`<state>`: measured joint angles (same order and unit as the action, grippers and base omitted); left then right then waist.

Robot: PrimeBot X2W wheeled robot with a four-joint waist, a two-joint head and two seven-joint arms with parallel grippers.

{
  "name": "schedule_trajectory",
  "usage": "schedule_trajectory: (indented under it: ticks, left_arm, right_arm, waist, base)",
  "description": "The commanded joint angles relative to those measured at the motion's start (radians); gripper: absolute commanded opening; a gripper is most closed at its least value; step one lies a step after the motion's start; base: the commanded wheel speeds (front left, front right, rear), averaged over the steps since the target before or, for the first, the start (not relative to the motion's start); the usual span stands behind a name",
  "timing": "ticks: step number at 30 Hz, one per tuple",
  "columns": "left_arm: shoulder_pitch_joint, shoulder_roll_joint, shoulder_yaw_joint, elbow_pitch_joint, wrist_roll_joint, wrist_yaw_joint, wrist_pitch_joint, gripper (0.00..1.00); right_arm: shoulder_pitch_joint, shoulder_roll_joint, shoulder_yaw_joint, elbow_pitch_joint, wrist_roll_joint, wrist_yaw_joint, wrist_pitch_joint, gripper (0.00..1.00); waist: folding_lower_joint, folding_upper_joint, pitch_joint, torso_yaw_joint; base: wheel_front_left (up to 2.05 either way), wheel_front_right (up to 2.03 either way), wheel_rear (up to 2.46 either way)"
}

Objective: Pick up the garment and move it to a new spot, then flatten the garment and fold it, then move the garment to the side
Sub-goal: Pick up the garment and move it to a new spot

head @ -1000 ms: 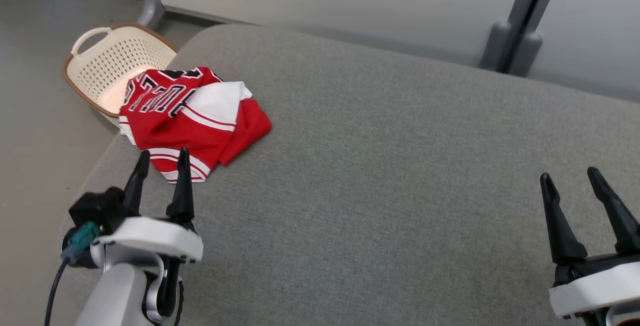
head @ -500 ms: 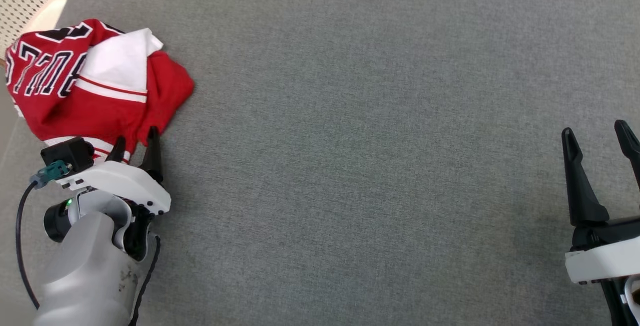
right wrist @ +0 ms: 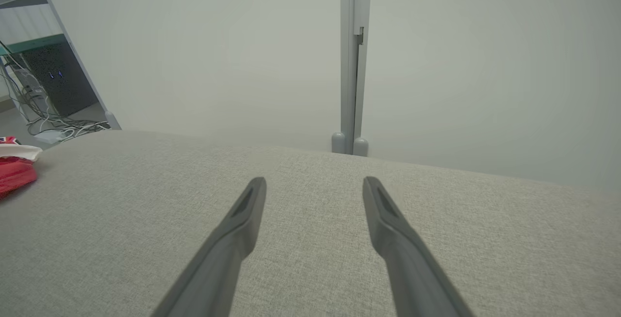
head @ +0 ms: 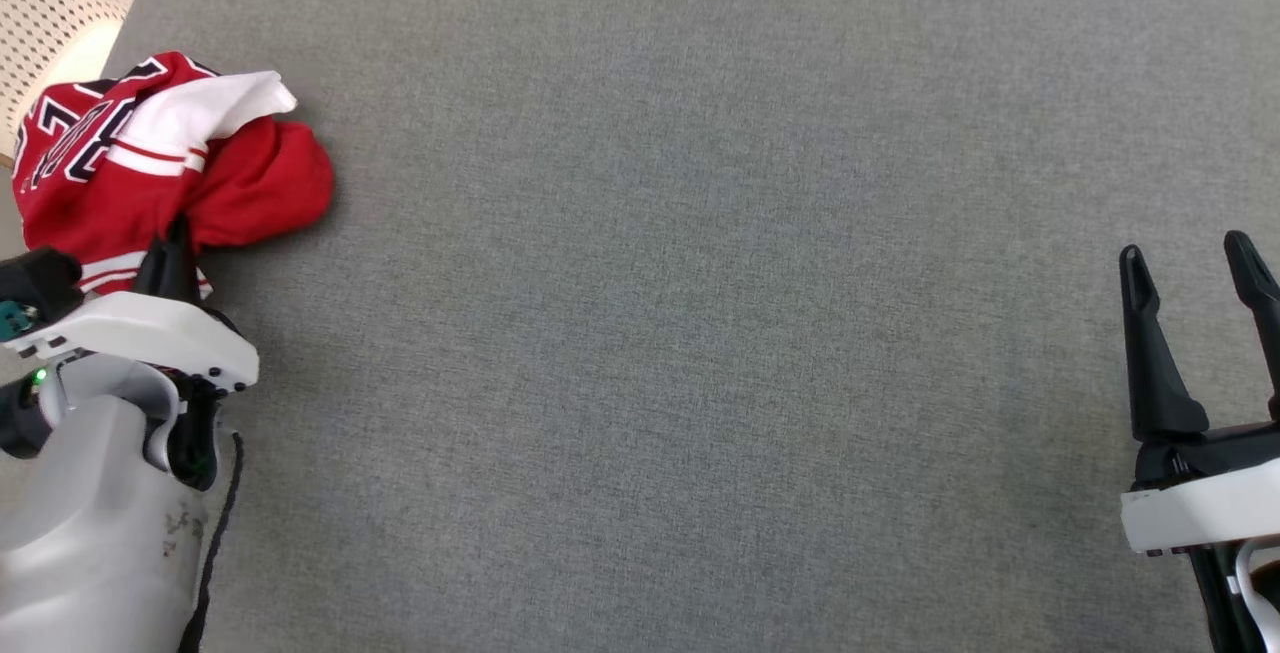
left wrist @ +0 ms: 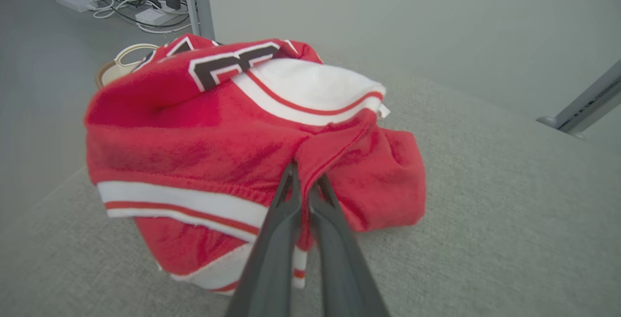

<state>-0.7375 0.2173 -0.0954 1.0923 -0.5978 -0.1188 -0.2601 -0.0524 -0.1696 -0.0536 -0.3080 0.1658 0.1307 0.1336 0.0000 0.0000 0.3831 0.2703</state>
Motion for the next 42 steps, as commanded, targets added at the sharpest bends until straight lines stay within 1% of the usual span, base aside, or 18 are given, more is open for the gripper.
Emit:
schedule_trajectory:
  ticks: [1, 7, 12, 15, 19, 20, 22, 24, 27, 31, 36, 39, 42]
  left_arm:
    - [0.038, 0.024, 0.029, -0.062, 0.02, 0.009, -0.006, 0.0]
    - [0.178, 0.04, 0.108, -0.317, 0.118, 0.035, -0.006, 0.0]
    - [0.322, 0.011, 0.119, -0.534, 0.194, 0.053, -0.006, 0.0]
    - [0.402, -0.013, 0.09, -0.668, 0.225, 0.068, -0.005, 0.0]
    - [0.484, -0.043, 0.031, -0.84, 0.25, 0.076, 0.04, 0.0]
    - [0.484, -0.043, 0.031, -0.84, 0.25, 0.076, 0.04, 0.0]
    - [0.514, -0.056, 0.001, -0.909, 0.258, 0.078, 0.075, 0.0]
    - [0.53, -0.072, -0.036, -0.958, 0.262, 0.071, 0.107, 0.0]
    - [0.522, -0.093, -0.097, -0.987, 0.263, 0.049, 0.143, 0.0]
    - [0.464, -0.12, -0.202, -0.965, 0.264, 0.017, 0.171, 0.0]
    - [0.369, -0.148, -0.341, -0.919, 0.251, -0.002, 0.183, 0.0]
    - [0.317, -0.156, -0.426, -0.883, 0.235, -0.008, 0.186, 0.0]
    - [0.273, -0.16, -0.495, -0.841, 0.217, -0.011, 0.186, 0.0]
  right_arm:
    - [0.004, 0.005, 0.004, 0.011, 0.008, 0.0, -0.008, 1.0]
    - [0.04, 0.025, 0.019, 0.059, 0.021, 0.0, -0.039, 1.0]
    - [0.08, 0.038, 0.037, 0.085, 0.032, 0.0, -0.052, 1.0]
    - [0.098, 0.042, 0.044, 0.087, 0.036, 0.0, -0.054, 1.0]
    - [0.113, 0.049, 0.054, 0.08, 0.04, 0.0, -0.048, 1.0]
    - [0.113, 0.049, 0.054, 0.08, 0.04, 0.0, -0.048, 1.0]
    - [0.108, 0.049, 0.064, 0.075, 0.039, 0.0, -0.048, 1.0]
    - [0.1, 0.046, 0.074, 0.074, 0.042, 0.0, -0.045, 1.0]
    - [0.08, 0.04, 0.084, 0.071, 0.04, 0.0, -0.052, 1.0]
    - [0.054, 0.042, 0.094, 0.07, 0.037, 0.0, -0.066, 1.0]
    - [0.016, 0.063, 0.111, 0.091, 0.048, 0.0, -0.105, 1.0]
    - [0.003, 0.08, 0.111, 0.118, 0.057, 0.0, -0.14, 1.0]
    - [-0.009, 0.095, 0.116, 0.149, 0.069, 0.0, -0.172, 1.0]
  waist:
    - [0.0, 0.0, -0.043, -0.004]
    - [0.0, 0.0, -0.158, -0.019]
    - [0.0, 0.0, -0.243, -0.041]
    - [0.0, 0.0, -0.274, -0.062]
    - [0.0, 0.0, -0.285, -0.11]
    - [0.0, 0.0, -0.285, -0.11]
    - [0.0, 0.0, -0.281, -0.144]
    - [0.0, 0.0, -0.269, -0.188]
    - [0.0, 0.0, -0.234, -0.263]
    - [0.0, 0.0, -0.172, -0.378]
    - [0.0, 0.0, -0.071, -0.525]
    - [0.0, 0.0, -0.019, -0.593]
    - [0.0, 0.0, 0.023, -0.638]
  base:
    - [0.0, 0.0, 0.0]
    - [0.0, 0.0, 0.0]
    - [0.0, 0.0, 0.0]
    - [0.0, 0.0, 0.0]
    - [0.0, 0.0, 0.0]
    - [0.0, 0.0, 0.0]
    - [0.0, 0.0, 0.0]
    - [0.0, 0.0, 0.0]
    - [0.0, 0.0, 0.0]
    - [0.0, 0.0, 0.0]
    - [0.0, 0.0, 0.0]
    - [0.0, 0.0, 0.0]
    - [0.0, 0.0, 0.0]
